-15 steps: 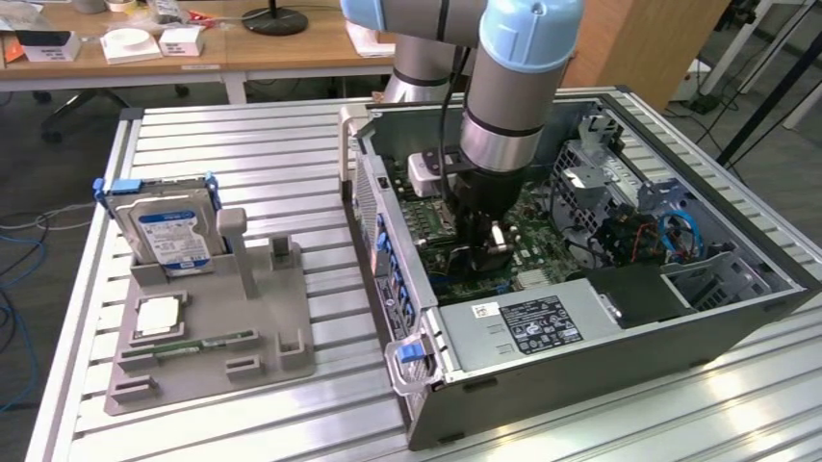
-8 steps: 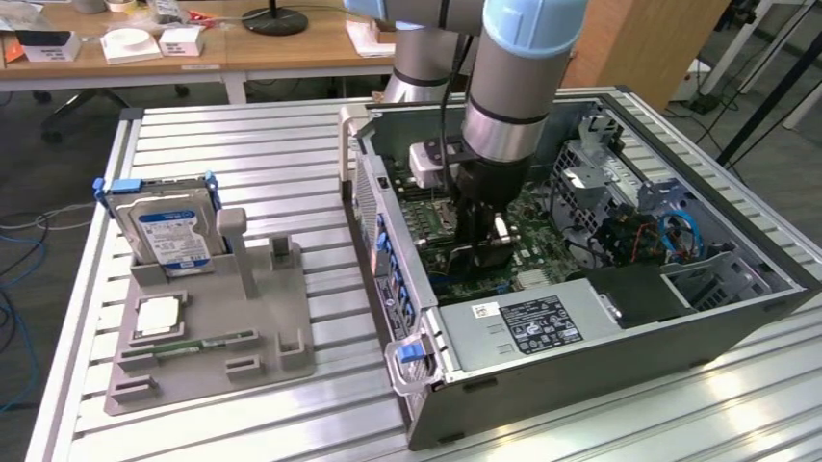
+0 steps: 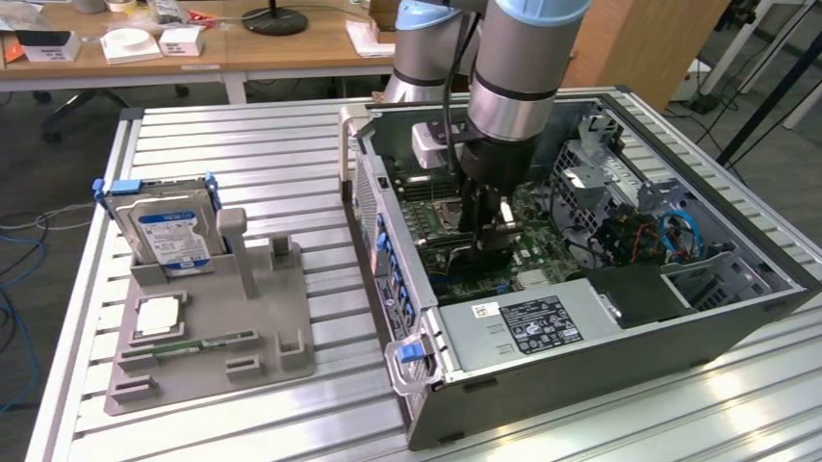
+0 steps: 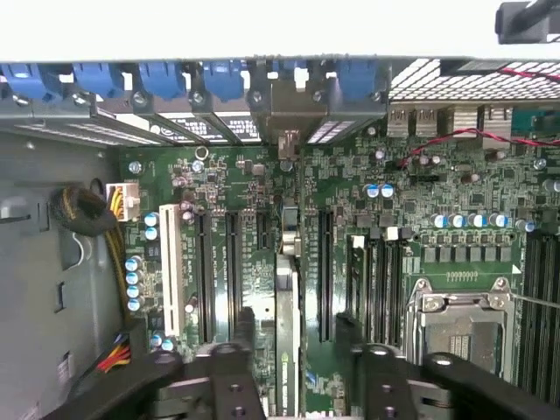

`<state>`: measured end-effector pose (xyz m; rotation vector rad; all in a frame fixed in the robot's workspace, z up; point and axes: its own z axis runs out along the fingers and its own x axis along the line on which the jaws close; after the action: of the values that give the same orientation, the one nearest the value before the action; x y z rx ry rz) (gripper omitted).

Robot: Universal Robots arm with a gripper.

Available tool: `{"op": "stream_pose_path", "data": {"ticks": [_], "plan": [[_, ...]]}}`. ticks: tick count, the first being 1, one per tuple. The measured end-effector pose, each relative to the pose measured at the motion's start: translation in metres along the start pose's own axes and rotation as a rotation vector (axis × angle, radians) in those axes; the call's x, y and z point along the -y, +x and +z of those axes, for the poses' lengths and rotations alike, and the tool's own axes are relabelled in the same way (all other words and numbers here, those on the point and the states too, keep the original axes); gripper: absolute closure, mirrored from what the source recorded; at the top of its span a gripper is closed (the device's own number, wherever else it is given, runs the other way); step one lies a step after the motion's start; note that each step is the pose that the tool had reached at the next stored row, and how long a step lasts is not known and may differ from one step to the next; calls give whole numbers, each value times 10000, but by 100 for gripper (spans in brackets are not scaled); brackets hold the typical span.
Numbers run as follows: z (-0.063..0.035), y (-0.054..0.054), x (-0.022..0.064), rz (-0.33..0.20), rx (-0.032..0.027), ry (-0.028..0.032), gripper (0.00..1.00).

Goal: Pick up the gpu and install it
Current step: 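Insert the gpu into the slot, then press down on the gpu until it lock into place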

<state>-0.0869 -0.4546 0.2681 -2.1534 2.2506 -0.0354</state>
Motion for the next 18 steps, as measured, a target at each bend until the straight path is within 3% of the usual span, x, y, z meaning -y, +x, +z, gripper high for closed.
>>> {"op": "stream_pose_path", "data": {"ticks": [1,3,5,6,9,18], "plan": [[0,0,-1,1,-1,0,57],[0,0,0,1,-1,0,57],[-1,0,-1,1,-2,-1,69],[0,0,-1,1,-1,0,69],[-1,0,-1,1,-2,0,86],[-1,0,0,1,-2,0,89]]}}
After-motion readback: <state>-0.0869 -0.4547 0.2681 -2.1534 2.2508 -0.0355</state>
